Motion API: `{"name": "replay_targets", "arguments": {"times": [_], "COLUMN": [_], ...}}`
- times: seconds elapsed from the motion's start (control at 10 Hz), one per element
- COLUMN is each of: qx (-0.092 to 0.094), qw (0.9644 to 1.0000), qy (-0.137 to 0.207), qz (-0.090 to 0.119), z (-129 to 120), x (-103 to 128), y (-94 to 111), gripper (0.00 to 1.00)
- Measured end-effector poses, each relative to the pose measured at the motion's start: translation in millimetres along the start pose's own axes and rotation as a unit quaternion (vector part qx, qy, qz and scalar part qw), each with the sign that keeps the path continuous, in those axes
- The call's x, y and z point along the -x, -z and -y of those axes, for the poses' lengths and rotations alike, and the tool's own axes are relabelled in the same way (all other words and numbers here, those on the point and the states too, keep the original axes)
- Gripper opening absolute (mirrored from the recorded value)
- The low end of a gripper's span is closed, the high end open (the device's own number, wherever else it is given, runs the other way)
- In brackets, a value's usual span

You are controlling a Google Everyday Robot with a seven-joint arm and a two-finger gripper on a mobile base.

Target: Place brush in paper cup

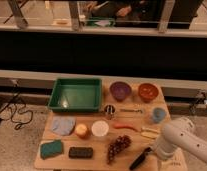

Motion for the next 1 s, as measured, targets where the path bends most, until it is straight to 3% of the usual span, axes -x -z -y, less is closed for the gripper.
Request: {"name": "replay_targets", "arguments": {"times": [0.6,1.0], "qx": [0.014,0.015], "qw": [0.9998,0.9998], "qy": [0.007,0.008], "qz": [0.011,0.012], "z": [-1.9,-1.7], "x": [0.6,1.0], "y": [-7.2,-7.9], "gripper": [0.13,0.1]}}
